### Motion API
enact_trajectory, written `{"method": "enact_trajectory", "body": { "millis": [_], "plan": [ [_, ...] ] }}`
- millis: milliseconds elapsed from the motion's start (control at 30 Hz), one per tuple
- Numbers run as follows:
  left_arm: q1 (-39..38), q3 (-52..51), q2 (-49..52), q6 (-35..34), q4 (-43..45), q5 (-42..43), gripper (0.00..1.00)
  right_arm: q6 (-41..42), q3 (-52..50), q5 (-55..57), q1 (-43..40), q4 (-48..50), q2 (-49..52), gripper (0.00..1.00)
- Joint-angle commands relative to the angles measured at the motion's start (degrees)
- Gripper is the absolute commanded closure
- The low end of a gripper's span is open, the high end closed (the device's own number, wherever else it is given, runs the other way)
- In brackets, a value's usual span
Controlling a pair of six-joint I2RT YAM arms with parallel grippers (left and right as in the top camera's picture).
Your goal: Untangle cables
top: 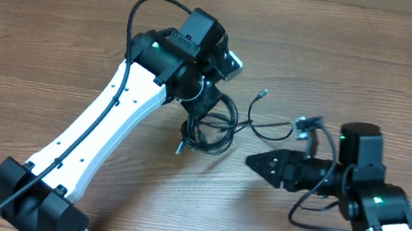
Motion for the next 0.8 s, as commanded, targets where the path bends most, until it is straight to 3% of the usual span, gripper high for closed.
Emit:
{"method": "enact_trajectory", "body": {
  "millis": [0, 267, 300, 367, 400, 467, 567, 767],
  "plan": [
    [-0.3, 0.5, -0.4, -9.9, 1.6, 0.0, 0.96, 1.0, 0.2, -0.1, 6.9, 5.3, -0.2, 0.49],
    [-0.4, 0.5, -0.4, -12.0, 1.7, 0.1, 0.96, 0.7, 0.2, 22.8, 16.5, 12.3, -0.2, 0.45],
    [-0.4, 0.5, -0.4, -12.4, 1.2, 0.3, 0.96, 2.2, 0.2, 26.0, 17.6, 14.3, -0.2, 0.49],
    [-0.4, 0.5, -0.4, -15.1, 1.0, 0.3, 0.96, 13.1, 0.2, 31.5, 18.1, 15.5, -0.1, 0.52],
    [-0.4, 0.5, -0.4, -17.5, 1.4, 0.0, 0.96, 27.9, 0.2, 34.5, 18.1, 15.3, 0.4, 0.51],
    [-0.4, 0.5, -0.4, -19.6, 2.3, -0.3, 0.96, 37.1, 0.2, 34.3, 18.3, 15.4, 1.4, 0.51],
    [-0.7, 0.5, -0.7, -22.8, 5.0, -0.3, 0.96, 44.4, 0.2, 34.5, 20.0, 15.5, 4.4, 0.51],
    [-3.9, 0.5, -1.9, -23.6, 7.3, -4.1, 0.96, 47.4, 0.2, 34.6, 21.5, 16.7, 10.2, 0.47]
  ]
}}
